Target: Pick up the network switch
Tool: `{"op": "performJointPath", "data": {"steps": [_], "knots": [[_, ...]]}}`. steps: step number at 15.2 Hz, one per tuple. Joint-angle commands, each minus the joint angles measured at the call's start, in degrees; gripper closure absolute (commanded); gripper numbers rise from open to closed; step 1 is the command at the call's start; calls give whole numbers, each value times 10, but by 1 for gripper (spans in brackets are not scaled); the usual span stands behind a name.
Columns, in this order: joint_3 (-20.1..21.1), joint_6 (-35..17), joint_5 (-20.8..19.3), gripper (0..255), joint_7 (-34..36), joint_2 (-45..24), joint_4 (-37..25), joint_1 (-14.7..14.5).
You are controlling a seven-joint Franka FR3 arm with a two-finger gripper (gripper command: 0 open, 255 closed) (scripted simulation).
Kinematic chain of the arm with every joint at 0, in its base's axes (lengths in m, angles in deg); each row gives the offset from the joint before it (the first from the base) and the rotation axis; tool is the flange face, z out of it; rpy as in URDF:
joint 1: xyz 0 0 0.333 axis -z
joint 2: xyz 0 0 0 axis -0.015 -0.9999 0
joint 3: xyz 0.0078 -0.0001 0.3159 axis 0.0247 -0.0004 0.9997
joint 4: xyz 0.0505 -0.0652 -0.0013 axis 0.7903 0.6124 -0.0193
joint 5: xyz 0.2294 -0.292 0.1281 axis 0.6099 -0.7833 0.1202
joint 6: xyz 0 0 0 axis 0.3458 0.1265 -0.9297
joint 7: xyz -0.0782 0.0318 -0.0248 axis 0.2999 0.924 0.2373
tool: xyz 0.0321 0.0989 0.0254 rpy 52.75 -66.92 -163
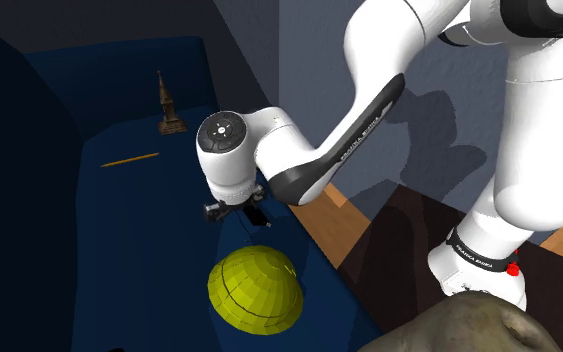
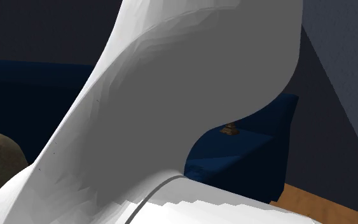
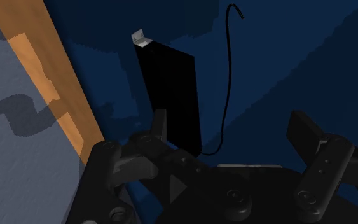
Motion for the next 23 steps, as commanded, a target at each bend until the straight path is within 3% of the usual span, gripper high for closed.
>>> {"op": "performJointPath", "data": {"steps": [1, 3, 4, 13, 23], "knots": [[-10, -6, -18, 0, 15, -16, -1, -9], [-10, -6, -18, 0, 15, -16, -1, -9], [-10, -6, -18, 255, 15, -16, -1, -9], [-10, -6, -18, 255, 15, -16, -1, -9], [26, 24, 50, 255, -42, 41, -8, 21]]}}
